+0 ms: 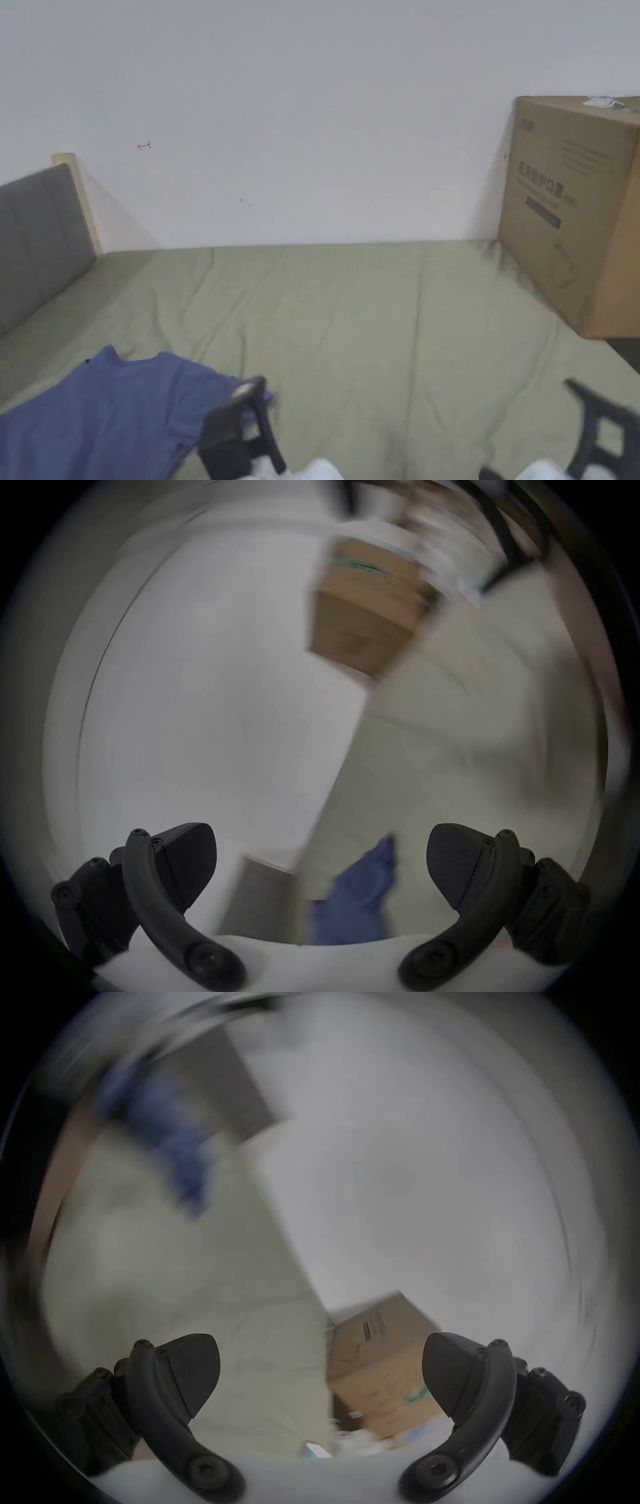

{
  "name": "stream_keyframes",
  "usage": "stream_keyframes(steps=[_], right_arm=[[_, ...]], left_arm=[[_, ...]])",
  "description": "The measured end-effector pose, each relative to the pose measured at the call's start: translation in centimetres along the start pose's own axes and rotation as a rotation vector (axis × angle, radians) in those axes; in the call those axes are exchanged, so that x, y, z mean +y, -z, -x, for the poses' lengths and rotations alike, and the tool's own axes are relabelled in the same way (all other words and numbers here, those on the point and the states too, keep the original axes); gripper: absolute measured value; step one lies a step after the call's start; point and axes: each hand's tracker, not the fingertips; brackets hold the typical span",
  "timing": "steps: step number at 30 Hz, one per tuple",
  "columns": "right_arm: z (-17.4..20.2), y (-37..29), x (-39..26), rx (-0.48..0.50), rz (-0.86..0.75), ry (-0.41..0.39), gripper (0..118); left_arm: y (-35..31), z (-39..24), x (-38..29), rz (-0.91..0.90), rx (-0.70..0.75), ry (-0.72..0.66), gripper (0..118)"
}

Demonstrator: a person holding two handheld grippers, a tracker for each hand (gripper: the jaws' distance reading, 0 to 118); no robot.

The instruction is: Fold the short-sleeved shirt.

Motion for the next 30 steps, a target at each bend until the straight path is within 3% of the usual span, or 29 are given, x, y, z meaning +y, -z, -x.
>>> stream_keyframes(steps=[2,4,5,6,8,10,13,17,23,30], right_arm=[[-4.8,-1.0,-0.2,-0.073,-0.063,0.572,118],[-7.3,-2.3,-2.3,-0.066,-0.181,1.075,118],[-7.1,-2.3,-3.2,-0.064,-0.165,1.141,118],[-6.8,-2.0,-3.4,-0.099,-0.108,1.135,118],[-5.2,-1.1,-4.3,-0.116,-0.014,0.917,118],[-4.4,-0.6,-4.7,-0.109,0.014,0.801,118],[-3.2,-0.5,-3.9,-0.075,-0.009,0.794,118],[-2.5,-0.5,-4.2,-0.070,0.006,0.795,118],[-3.2,-0.7,-5.3,-0.091,0.003,0.883,118],[-2.9,-0.9,-4.9,-0.090,-0.001,0.868,118]], left_arm=[[-0.7,4.5,-0.3,0.003,0.051,-0.586,118],[-1.3,7.6,-2.5,-0.041,0.069,-1.131,118],[-1.2,7.8,-3.7,-0.063,0.082,-1.297,118],[-1.0,7.9,-4.6,-0.050,0.115,-1.380,118],[-0.4,7.7,-5.0,-0.015,0.189,-1.223,118],[-0.2,6.4,-4.6,-0.025,0.194,-1.038,118],[-0.5,4.8,-3.9,-0.041,0.151,-0.881,118],[-0.3,3.2,-4.2,-0.016,0.137,-0.895,118],[0.3,3.5,-3.9,0.031,0.164,-0.876,118],[0.1,3.4,-3.7,0.018,0.147,-0.865,118]])
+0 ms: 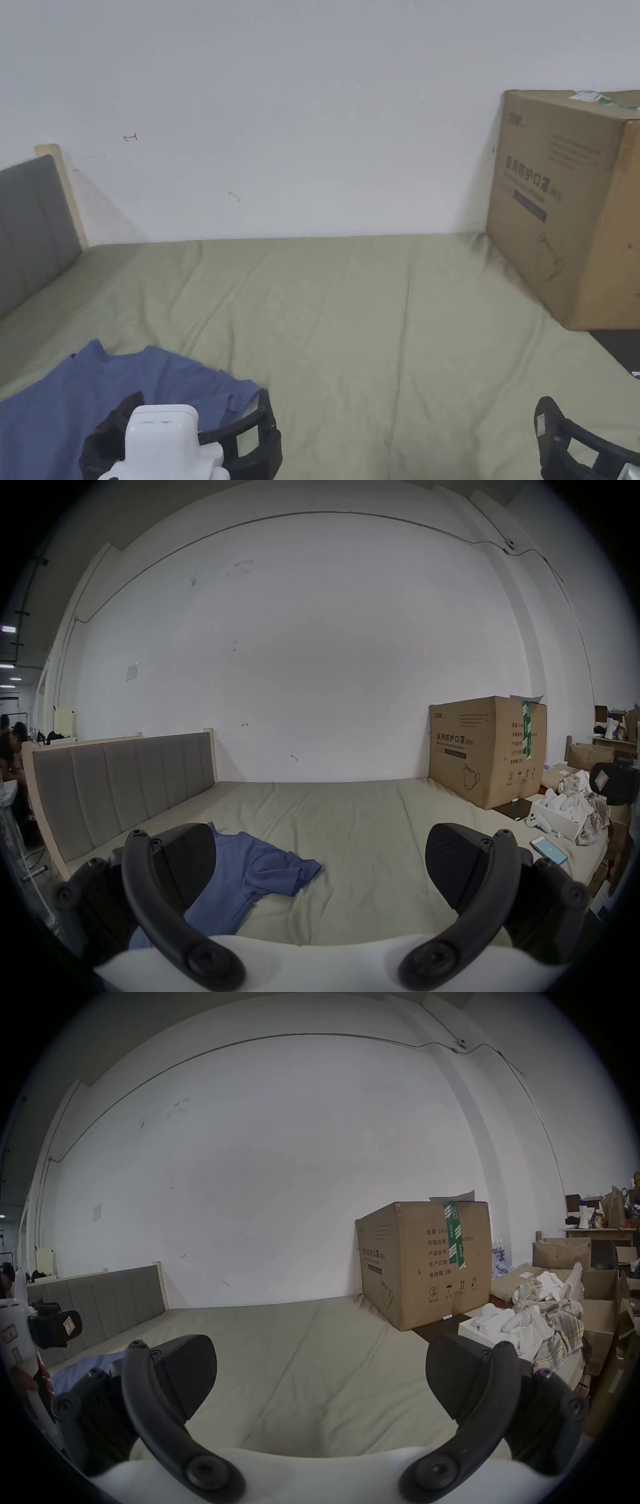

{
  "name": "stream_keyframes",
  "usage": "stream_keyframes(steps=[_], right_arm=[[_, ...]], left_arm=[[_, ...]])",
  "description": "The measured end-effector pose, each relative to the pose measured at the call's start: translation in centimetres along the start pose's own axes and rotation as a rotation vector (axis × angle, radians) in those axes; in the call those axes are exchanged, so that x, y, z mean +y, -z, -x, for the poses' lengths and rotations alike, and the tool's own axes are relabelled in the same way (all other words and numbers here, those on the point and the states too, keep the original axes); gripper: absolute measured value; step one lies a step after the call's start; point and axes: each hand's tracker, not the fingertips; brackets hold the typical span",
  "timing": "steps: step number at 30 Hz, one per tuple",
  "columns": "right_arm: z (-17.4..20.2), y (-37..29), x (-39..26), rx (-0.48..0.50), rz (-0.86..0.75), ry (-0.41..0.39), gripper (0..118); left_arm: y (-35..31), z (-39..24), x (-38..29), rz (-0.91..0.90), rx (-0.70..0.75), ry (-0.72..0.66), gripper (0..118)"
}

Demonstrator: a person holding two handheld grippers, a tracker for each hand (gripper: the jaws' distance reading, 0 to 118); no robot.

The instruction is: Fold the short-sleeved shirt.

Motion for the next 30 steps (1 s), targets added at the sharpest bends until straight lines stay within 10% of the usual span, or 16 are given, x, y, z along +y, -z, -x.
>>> stream_keyframes(steps=[23,25,26,28,29,30], right_arm=[[0.7,0.2,-0.1,0.003,0.012,-0.046,118],[0.9,0.1,-0.1,0.006,0.010,-0.055,117],[1.0,0.0,-0.1,0.009,0.009,-0.061,114],[1.2,-0.4,-0.2,0.017,-0.016,-0.072,71],[1.4,-0.7,-0.2,0.000,-0.037,-0.081,8],[1.5,-0.6,-0.2,-0.032,-0.040,-0.087,2]], left_arm=[[0.0,0.2,-0.1,0.000,-0.011,-0.026,118],[-0.5,0.0,-0.1,-0.021,-0.010,-0.016,105],[-0.8,-0.1,-0.2,-0.039,-0.008,-0.011,68],[-1.1,-0.3,-0.1,-0.061,0.002,0.001,1],[-1.0,-0.3,0.0,-0.057,0.017,0.002,0],[-1.2,-0.4,-0.3,-0.070,0.012,-0.007,0]])
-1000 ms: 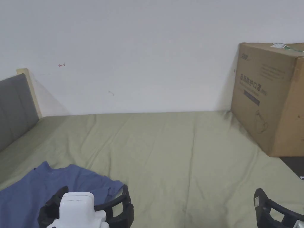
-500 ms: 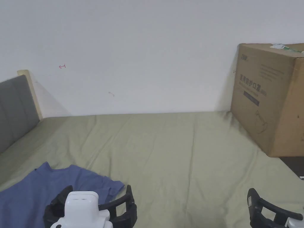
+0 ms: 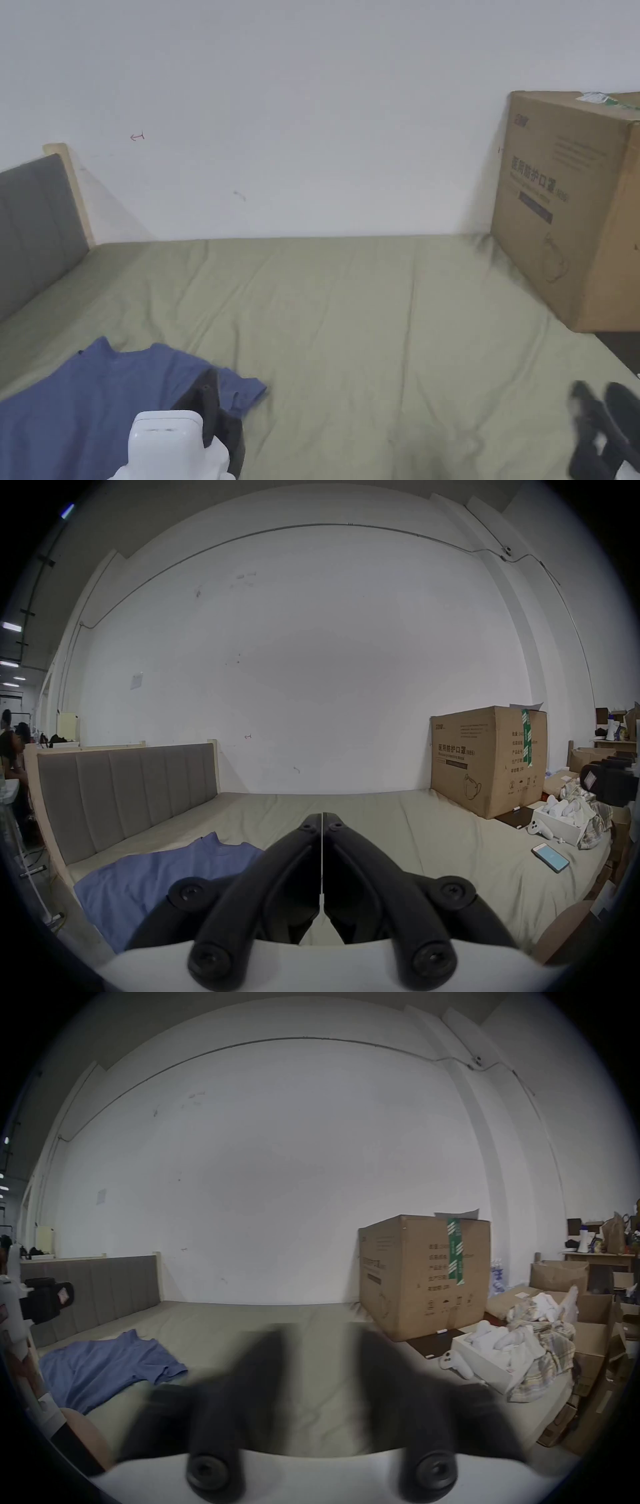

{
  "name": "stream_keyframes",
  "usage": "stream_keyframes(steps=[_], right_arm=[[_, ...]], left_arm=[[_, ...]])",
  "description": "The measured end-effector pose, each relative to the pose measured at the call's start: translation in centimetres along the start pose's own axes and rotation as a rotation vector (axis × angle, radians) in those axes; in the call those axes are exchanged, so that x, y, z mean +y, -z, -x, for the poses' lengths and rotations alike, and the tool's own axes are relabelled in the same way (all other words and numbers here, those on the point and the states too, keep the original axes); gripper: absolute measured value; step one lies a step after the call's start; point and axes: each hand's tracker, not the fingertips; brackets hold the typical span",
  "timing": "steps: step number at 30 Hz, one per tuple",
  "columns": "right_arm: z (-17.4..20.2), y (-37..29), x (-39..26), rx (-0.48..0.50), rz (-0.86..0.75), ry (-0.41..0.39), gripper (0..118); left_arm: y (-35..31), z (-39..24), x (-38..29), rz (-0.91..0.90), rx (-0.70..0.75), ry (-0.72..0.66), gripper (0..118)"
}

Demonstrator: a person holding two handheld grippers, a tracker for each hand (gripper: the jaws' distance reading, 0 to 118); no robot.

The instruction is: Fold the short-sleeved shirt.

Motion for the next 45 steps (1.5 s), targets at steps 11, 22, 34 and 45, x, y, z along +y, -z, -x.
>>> stream_keyframes(steps=[11,22,34,45], right_arm=[[-0.1,0.9,0.3,0.010,0.048,0.050,0],[16.3,0.8,2.4,0.518,0.062,0.027,0],[21.0,3.8,1.2,0.583,0.162,-0.036,0],[21.9,14.5,-4.1,0.542,0.322,-0.041,0]], left_arm=[[-1.0,2.6,0.4,0.011,0.025,-0.002,0],[-9.9,13.9,1.0,0.087,0.404,0.005,0],[-3.9,17.5,-3.5,0.288,0.338,-0.032,0],[26.5,23.7,-14.6,0.785,0.159,-0.176,0]])
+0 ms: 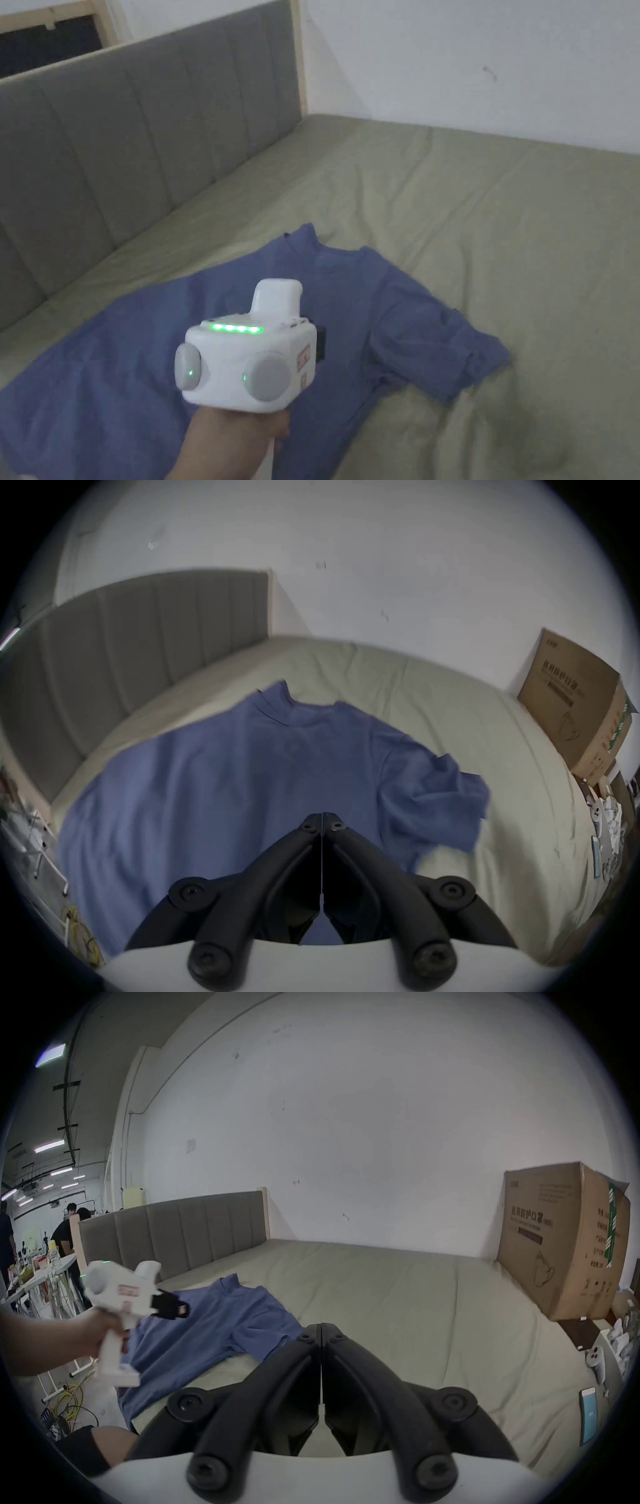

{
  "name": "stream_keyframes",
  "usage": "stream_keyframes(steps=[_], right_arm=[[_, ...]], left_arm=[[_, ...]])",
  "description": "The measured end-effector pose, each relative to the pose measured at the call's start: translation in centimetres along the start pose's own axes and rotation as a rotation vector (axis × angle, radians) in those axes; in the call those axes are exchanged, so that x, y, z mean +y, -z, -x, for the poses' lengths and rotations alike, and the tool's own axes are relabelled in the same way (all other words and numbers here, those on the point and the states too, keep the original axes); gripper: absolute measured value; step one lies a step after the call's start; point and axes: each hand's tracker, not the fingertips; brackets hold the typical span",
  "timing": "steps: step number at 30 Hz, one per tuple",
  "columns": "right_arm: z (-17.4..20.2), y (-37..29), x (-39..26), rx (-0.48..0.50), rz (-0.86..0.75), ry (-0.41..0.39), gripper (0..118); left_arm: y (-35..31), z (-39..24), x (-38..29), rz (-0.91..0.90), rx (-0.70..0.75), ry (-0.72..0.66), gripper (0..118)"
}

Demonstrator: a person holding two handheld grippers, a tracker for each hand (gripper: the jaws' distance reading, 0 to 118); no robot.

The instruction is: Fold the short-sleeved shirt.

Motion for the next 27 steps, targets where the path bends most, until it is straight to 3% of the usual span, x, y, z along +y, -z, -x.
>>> stream_keyframes(steps=[3,4,5,6,7,9,14,16,17,19,20,22,23,27], right_arm=[[-1.4,1.6,-0.9,-0.011,0.032,0.009,0],[-1.8,2.0,-1.1,-0.013,0.043,0.013,0],[-2.3,2.2,-1.2,-0.018,0.055,0.022,0],[-2.6,2.4,-1.4,-0.019,0.070,0.037,0],[-3.0,2.6,-1.5,-0.019,0.087,0.057,0],[-3.6,2.8,-1.6,-0.016,0.106,0.080,0],[-4.5,3.0,-2.0,-0.002,0.130,0.096,0],[-4.7,3.0,-1.9,0.002,0.137,0.104,0],[-4.9,2.9,-1.9,0.007,0.136,0.109,0],[-4.9,2.7,-1.7,0.005,0.129,0.114,0],[-5.0,2.5,-1.6,0.005,0.124,0.118,0],[-5.2,2.3,-1.4,0.003,0.116,0.130,0],[-5.3,2.3,-1.2,0.002,0.113,0.140,0],[-5.6,1.4,-0.2,-0.019,0.070,0.173,0]], left_arm=[[5.5,-0.9,2.4,0.121,-0.057,0.014,0],[6.7,-1.3,2.9,0.141,-0.077,0.028,6],[7.9,-1.8,3.4,0.162,-0.101,0.043,44],[8.8,-2.2,3.7,0.180,-0.108,0.046,91],[10.0,-2.7,4.0,0.215,-0.111,0.053,118],[10.8,-3.6,3.4,0.234,-0.122,0.060,111],[12.6,-6.6,3.1,0.246,-0.137,0.119,115],[13.2,-7.3,2.7,0.274,-0.064,0.169,110],[13.1,-7.4,2.5,0.255,-0.069,0.183,101],[11.9,-7.5,2.6,0.215,-0.070,0.178,95],[11.3,-7.5,2.9,0.185,-0.065,0.196,81],[10.6,-8.0,3.0,0.159,-0.038,0.241,17],[10.4,-8.2,2.9,0.169,-0.049,0.242,4],[8.2,-9.8,4.5,0.154,-0.068,0.267,4]])
